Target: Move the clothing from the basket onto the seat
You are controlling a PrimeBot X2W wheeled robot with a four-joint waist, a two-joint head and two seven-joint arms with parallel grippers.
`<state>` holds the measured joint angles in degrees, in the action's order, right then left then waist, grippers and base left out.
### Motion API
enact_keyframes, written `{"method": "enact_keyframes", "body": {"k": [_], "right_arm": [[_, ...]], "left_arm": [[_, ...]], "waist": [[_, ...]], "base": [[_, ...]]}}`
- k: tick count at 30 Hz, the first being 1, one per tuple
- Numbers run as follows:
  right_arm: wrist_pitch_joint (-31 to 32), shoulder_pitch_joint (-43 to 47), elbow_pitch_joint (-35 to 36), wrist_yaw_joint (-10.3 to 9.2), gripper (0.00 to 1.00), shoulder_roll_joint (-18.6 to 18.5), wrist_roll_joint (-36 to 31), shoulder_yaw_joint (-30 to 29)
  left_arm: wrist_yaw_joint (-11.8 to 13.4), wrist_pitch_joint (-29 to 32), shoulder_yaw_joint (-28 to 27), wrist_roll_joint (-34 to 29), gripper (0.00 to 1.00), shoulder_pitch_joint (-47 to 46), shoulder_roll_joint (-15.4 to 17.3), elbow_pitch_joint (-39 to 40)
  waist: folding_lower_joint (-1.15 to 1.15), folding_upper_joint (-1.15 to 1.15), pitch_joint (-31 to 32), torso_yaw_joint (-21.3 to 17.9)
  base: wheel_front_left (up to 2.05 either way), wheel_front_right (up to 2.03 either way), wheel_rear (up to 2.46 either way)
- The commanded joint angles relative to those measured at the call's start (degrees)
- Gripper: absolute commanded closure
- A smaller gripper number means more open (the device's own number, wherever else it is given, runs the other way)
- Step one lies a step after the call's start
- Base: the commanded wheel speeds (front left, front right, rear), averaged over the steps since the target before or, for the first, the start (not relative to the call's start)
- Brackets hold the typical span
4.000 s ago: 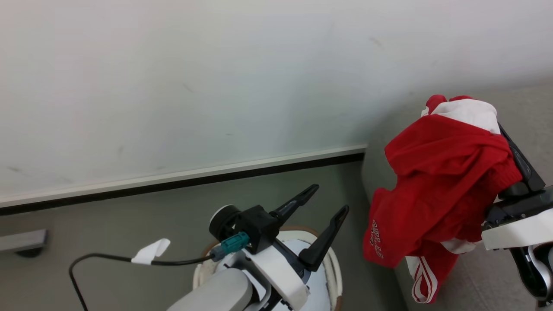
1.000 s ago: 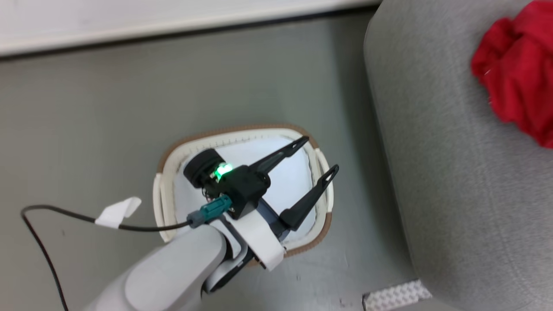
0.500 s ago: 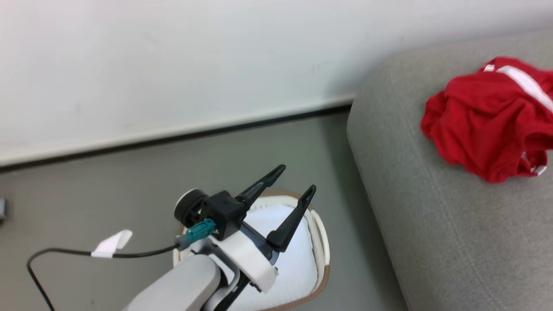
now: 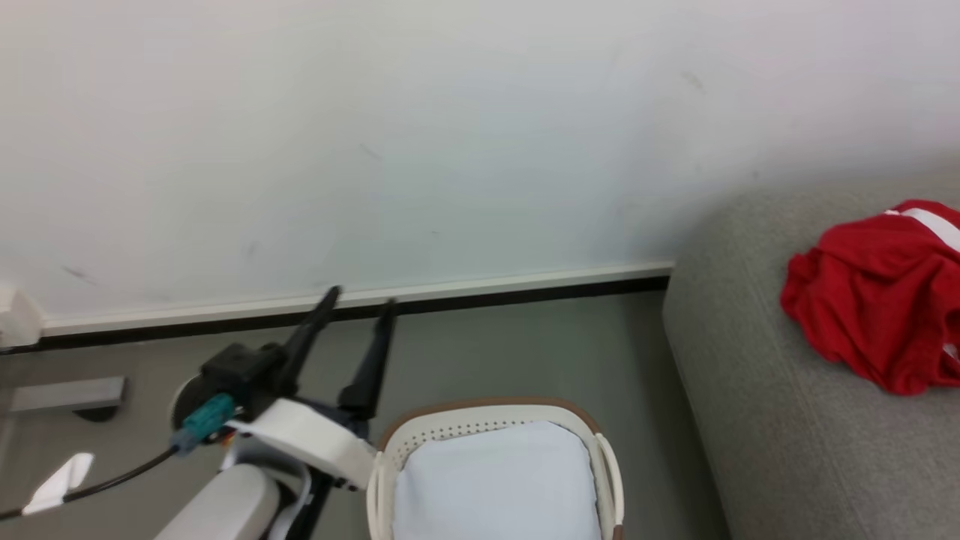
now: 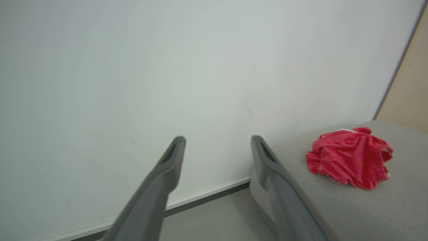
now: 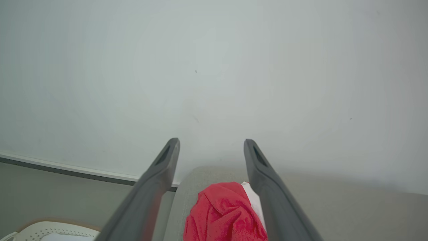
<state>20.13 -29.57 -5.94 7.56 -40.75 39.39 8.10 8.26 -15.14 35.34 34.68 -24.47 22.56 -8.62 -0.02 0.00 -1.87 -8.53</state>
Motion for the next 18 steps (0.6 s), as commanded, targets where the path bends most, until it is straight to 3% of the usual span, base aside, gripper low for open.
{"method": "enact_keyframes", "body": {"k": [1, 6, 12, 18], "right_arm": [[-1.14, 2.32, 1.29, -0.14, 0.00, 1.45, -1.81, -1.26], [-5.94, 11.11, 6.51, -0.14, 0.00, 11.10, -8.06, -5.95], [-13.61, 21.09, 10.68, -0.14, 0.00, 21.82, -14.16, -8.42], [-22.14, 28.54, 7.04, -0.14, 0.00, 27.43, -17.72, -4.66]], "left_arm": [[0.78, 0.01, -1.25, 0.47, 0.00, 1.81, 0.72, -0.05], [2.35, 0.00, -7.91, 0.52, 0.00, 7.46, 0.83, 0.47], [3.95, 0.00, -16.82, -1.52, 0.00, 14.85, -1.84, 1.72], [-0.19, -0.01, -23.50, -5.09, 0.00, 20.65, -6.38, 2.49]], "waist": [[0.02, 0.00, 1.40, 1.93], [0.02, 0.00, 2.13, 4.39], [0.02, 0.00, 3.03, 6.39], [0.02, 0.00, 3.44, 7.23]], "base": [[0.00, 0.00, 0.00], [0.00, 0.00, 0.00], [0.00, 0.00, 0.00], [0.00, 0.00, 0.00]]}}
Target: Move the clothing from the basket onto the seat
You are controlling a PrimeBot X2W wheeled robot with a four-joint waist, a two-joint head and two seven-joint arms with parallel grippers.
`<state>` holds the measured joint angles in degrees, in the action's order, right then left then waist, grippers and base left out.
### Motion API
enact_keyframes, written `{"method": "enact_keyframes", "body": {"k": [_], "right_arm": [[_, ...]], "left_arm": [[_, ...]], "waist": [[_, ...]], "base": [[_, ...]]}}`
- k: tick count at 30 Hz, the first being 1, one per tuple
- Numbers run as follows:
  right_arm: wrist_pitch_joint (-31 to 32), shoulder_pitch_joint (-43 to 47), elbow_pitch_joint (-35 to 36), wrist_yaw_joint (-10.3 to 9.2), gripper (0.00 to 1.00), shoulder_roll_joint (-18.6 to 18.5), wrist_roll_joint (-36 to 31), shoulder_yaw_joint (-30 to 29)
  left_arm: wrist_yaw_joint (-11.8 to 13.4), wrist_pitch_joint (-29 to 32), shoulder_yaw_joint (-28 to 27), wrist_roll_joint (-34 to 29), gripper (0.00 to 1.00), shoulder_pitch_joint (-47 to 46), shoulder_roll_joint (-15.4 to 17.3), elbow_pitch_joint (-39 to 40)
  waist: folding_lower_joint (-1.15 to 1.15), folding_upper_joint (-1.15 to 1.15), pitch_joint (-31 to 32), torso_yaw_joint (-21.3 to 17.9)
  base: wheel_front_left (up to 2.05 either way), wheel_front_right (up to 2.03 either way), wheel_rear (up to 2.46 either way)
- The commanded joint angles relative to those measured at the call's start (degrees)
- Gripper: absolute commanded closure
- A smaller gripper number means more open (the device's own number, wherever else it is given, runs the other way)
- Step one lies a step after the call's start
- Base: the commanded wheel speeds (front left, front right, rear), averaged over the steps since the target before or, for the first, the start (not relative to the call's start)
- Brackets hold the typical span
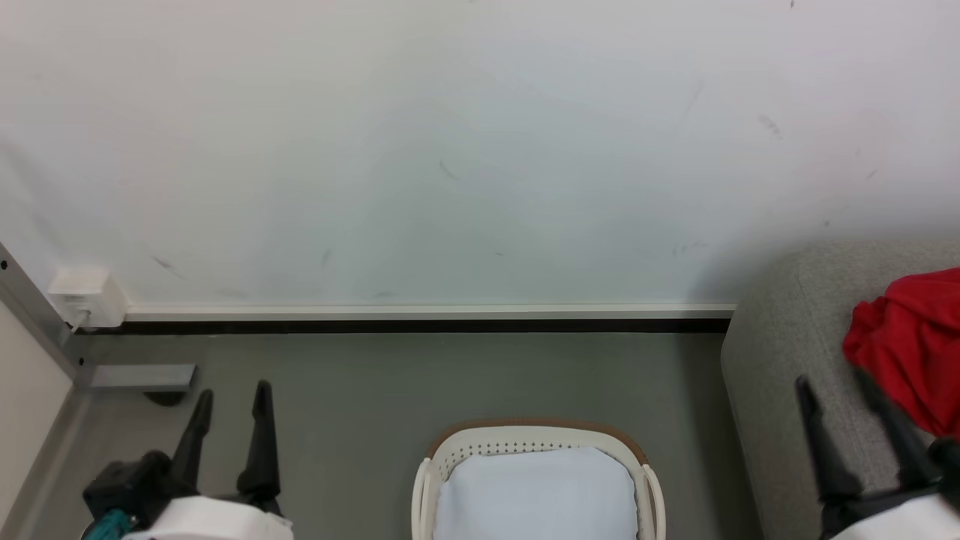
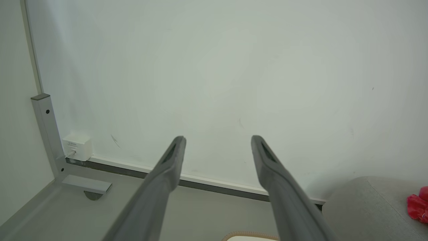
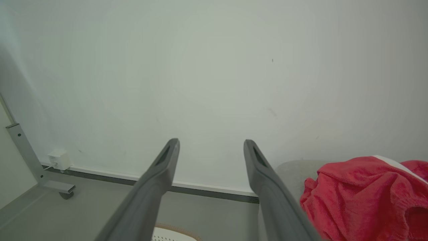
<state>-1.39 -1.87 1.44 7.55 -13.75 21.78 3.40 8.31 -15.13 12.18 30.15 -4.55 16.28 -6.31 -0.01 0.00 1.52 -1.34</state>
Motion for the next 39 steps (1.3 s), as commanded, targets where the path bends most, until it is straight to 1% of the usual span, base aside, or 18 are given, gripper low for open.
{"method": "enact_keyframes", "body": {"k": [1, 4, 6, 11, 12, 17, 22, 33, 34, 37, 39], "right_arm": [[-2.57, 1.36, -1.62, -0.13, 0.00, 0.67, -0.34, 0.72], [-8.48, 2.37, -5.99, -0.13, 0.00, 2.29, 0.16, 1.99], [-10.93, 2.72, -8.91, -0.13, 0.00, 3.15, 0.02, 2.40], [-13.39, 3.10, -13.83, -0.13, 0.00, 4.60, -0.27, 3.31], [-13.39, 3.10, -13.83, -0.13, 0.00, 4.60, -0.27, 3.31], [-13.89, 1.31, -16.02, -0.13, 0.00, 4.81, 0.30, 4.16], [-13.86, 0.26, -15.75, -0.13, 0.00, 5.57, -0.06, 3.38], [-13.84, -0.56, -15.08, -0.13, 0.00, 5.97, -0.23, 3.51], [-13.64, -0.24, -15.30, 0.00, 1.00, 6.14, -0.36, 3.57], [-13.34, 0.56, -16.47, 0.01, 1.00, 6.60, -0.13, 3.72], [-12.84, 0.78, -16.77, 0.01, 1.00, 6.76, 1.21, 3.53]], "left_arm": [[-1.00, -0.01, -1.29, -1.62, 0.00, 1.53, -0.90, 0.14], [-3.30, -0.02, -3.87, -4.66, 0.00, 3.65, -3.17, -1.53], [-4.90, -0.02, -4.57, -7.35, 0.00, 4.32, -4.14, -2.81], [-8.50, -0.01, -6.40, -11.91, 0.00, 4.80, -6.85, -5.32], [-8.50, -0.01, -6.40, -11.91, 0.00, 4.80, -6.85, -5.32], [-10.97, -0.02, -9.07, -14.85, 0.00, 3.95, -9.04, -7.06], [-12.69, -0.02, -11.09, -17.15, 0.00, 3.12, -10.23, -7.88], [-14.69, -0.02, -13.60, -19.11, 0.00, 2.45, -11.96, -8.59], [-14.59, 0.00, -13.57, -18.65, 1.00, 2.71, -11.89, -8.41], [-14.67, 0.16, -13.51, -18.33, 1.00, 3.36, -12.25, -9.70], [-14.69, 0.80, -13.88, -16.90, 1.00, 3.24, -12.37, -10.39]], "waist": [[0.01, 0.00, 0.09, 0.10], [0.01, 0.00, 0.21, 0.26], [0.01, 0.00, 0.33, 0.36], [0.01, 0.00, 0.42, 0.61], [0.01, 0.00, 0.42, 0.61], [0.01, 0.00, 0.43, 0.38], [0.01, 0.00, 0.40, 0.03], [0.01, 0.00, 0.39, -0.18], [0.01, 0.00, 0.39, -0.19], [0.01, 0.00, 0.39, -0.20], [0.01, 0.00, 0.37, -0.18]], "base": [[0.00, 0.00, 0.00], [0.00, 0.00, 0.00], [0.00, 0.00, 0.00], [0.00, 0.00, 0.00], [0.00, 0.00, 0.00], [0.00, 0.00, 0.00], [0.00, 0.00, 0.00], [0.00, 0.00, 0.00], [0.00, 0.00, 0.00], [0.00, 0.00, 0.00], [0.00, 0.00, 0.00]]}}
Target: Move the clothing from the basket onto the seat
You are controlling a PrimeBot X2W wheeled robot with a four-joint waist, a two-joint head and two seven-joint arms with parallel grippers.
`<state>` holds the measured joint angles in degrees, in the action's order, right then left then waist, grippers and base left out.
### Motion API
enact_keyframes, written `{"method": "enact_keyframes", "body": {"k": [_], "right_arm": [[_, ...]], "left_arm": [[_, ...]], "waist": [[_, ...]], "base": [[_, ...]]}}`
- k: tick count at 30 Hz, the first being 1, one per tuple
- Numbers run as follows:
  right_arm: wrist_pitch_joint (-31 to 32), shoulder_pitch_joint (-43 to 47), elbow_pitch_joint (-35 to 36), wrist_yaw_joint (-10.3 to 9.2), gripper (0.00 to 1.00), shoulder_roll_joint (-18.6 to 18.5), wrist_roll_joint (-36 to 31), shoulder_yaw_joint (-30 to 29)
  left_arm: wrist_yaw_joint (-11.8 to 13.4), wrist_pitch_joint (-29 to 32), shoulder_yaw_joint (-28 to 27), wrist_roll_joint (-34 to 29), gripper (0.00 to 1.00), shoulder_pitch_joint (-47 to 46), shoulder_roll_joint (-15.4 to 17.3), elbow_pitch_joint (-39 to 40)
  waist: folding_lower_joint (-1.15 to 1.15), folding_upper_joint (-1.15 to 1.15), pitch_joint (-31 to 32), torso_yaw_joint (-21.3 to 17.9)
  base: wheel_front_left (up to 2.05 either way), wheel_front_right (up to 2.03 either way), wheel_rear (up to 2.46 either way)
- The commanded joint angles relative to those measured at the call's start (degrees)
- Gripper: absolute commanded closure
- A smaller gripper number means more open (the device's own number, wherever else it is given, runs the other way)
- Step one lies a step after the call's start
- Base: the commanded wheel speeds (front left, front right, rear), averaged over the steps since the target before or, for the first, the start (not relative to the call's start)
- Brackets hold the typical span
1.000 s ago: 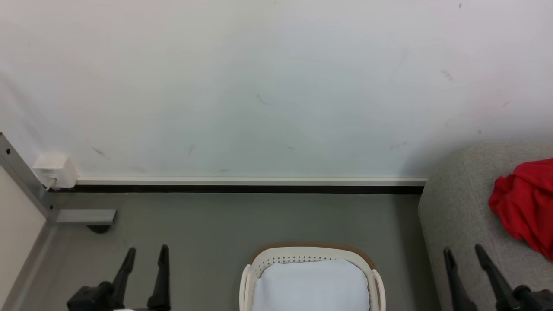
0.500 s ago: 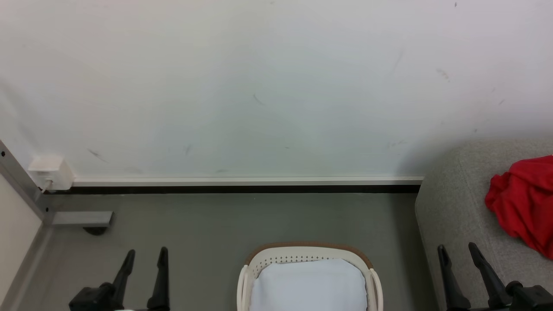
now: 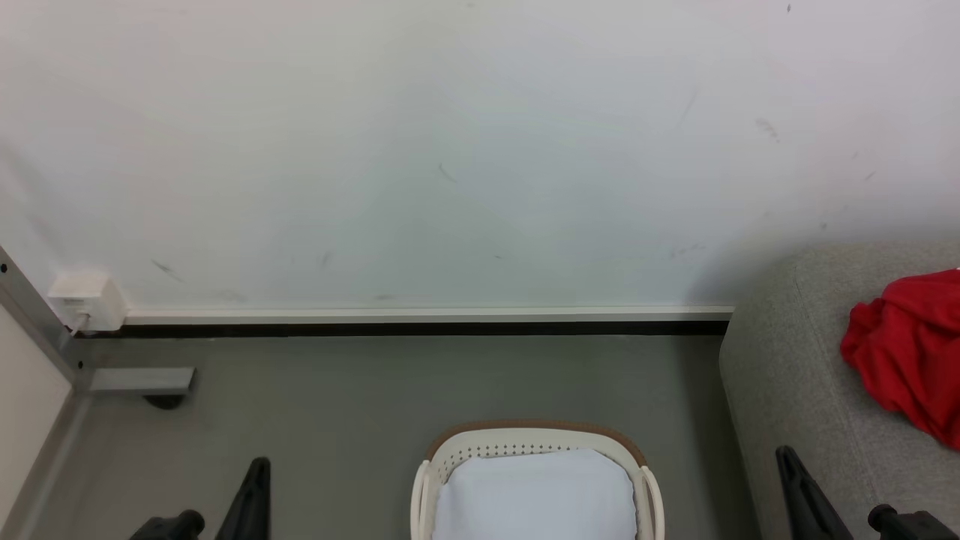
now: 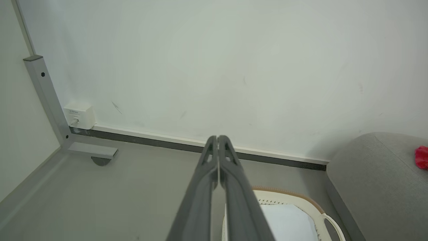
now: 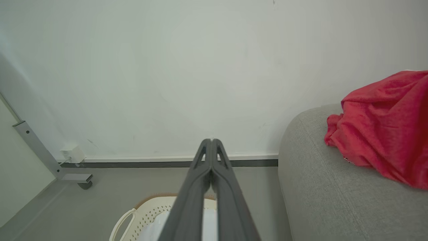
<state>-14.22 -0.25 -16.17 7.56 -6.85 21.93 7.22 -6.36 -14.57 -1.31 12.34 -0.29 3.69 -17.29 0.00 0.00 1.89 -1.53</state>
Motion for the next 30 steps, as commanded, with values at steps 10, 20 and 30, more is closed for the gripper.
{"method": "enact_keyframes", "body": {"k": [10, 20, 30], "right_arm": [[2.81, -1.73, 1.00, -0.01, 1.00, 0.38, 10.64, -2.13], [5.31, -2.50, 1.15, -0.02, 1.00, 0.82, 19.07, -3.76], [7.55, -3.17, 1.29, -0.03, 1.00, 1.24, 26.62, -5.22]], "left_arm": [[-0.18, 3.20, -1.12, 11.81, 1.00, -1.84, 0.09, 0.92], [-0.31, 5.53, -1.52, 21.47, 1.00, -2.39, -0.02, 1.50], [-0.35, 7.77, -2.03, 30.00, 1.00, -2.97, -0.12, 1.91]], "waist": [[0.00, 0.00, -0.16, 0.14], [0.00, 0.00, -0.31, 0.26], [0.00, 0.00, -0.46, 0.38]], "base": [[0.00, 0.00, 0.00], [0.00, 0.00, 0.00], [0.00, 0.00, 0.00]]}}
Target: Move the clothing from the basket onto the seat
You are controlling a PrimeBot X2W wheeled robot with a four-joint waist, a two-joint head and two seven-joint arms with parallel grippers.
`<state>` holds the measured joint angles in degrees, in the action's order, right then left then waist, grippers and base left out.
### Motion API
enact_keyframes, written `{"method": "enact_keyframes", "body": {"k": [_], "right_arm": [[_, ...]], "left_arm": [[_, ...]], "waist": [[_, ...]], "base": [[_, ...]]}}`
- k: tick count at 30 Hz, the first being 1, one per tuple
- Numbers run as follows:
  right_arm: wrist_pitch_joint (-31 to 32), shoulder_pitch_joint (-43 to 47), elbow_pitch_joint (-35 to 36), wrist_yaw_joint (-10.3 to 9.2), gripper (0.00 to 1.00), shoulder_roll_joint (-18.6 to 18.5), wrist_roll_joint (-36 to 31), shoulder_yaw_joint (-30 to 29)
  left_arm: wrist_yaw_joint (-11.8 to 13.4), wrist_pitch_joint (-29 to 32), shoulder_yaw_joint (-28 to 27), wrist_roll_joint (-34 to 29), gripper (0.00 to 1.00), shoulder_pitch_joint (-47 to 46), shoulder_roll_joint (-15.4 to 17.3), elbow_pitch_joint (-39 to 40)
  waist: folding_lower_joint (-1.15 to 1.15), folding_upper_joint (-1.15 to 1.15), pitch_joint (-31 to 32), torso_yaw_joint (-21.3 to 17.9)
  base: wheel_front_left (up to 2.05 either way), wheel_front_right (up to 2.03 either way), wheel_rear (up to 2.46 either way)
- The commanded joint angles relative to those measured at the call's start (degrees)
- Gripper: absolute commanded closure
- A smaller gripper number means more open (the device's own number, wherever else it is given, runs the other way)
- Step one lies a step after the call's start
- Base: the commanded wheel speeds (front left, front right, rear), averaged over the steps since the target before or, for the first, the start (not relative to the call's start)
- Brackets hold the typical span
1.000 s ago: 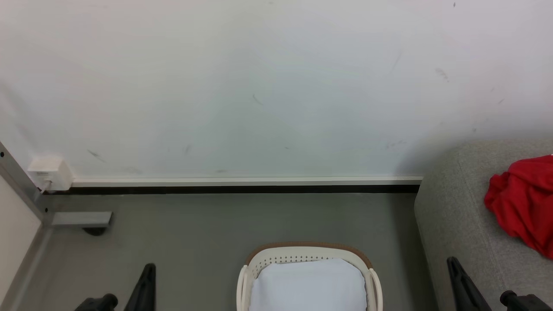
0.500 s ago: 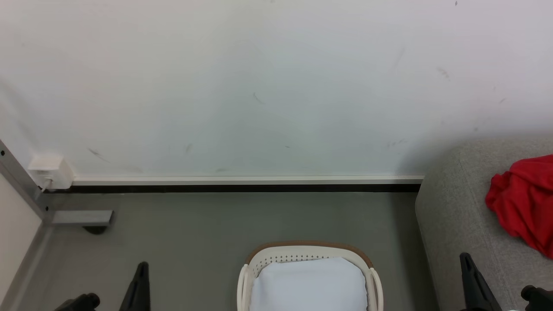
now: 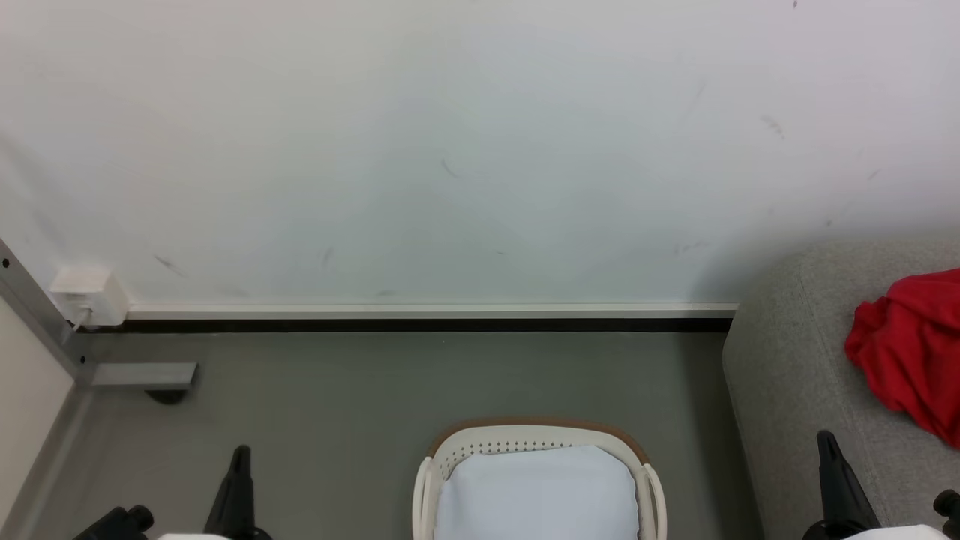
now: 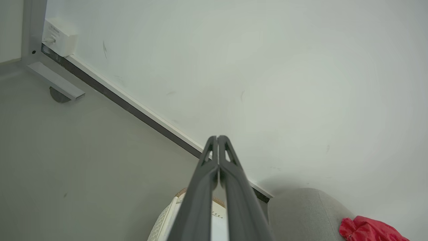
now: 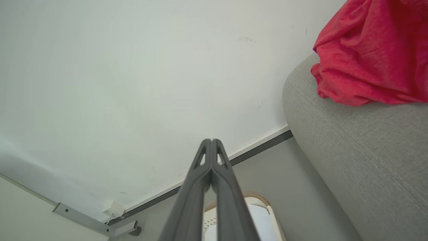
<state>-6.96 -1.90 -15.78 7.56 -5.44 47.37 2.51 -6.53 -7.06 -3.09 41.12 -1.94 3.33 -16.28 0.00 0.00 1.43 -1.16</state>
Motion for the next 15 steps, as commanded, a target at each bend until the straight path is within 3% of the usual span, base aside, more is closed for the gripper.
{"method": "enact_keyframes", "body": {"k": [1, 15], "right_arm": [[0.51, -1.55, 0.92, -0.04, 1.00, -0.12, 1.89, -0.64], [3.23, -2.42, 1.06, -0.05, 1.00, 0.42, 11.04, -2.43]], "left_arm": [[-0.18, 0.50, -0.31, 2.09, 1.00, -1.39, 0.23, 0.94], [-0.27, 3.26, -1.03, 12.52, 1.00, -2.17, 0.11, 1.36]], "waist": [[0.00, 0.00, -0.02, 0.02], [0.00, 0.00, -0.23, 0.19]], "base": [[0.00, 0.00, 0.00], [0.00, 0.00, 0.00]]}}
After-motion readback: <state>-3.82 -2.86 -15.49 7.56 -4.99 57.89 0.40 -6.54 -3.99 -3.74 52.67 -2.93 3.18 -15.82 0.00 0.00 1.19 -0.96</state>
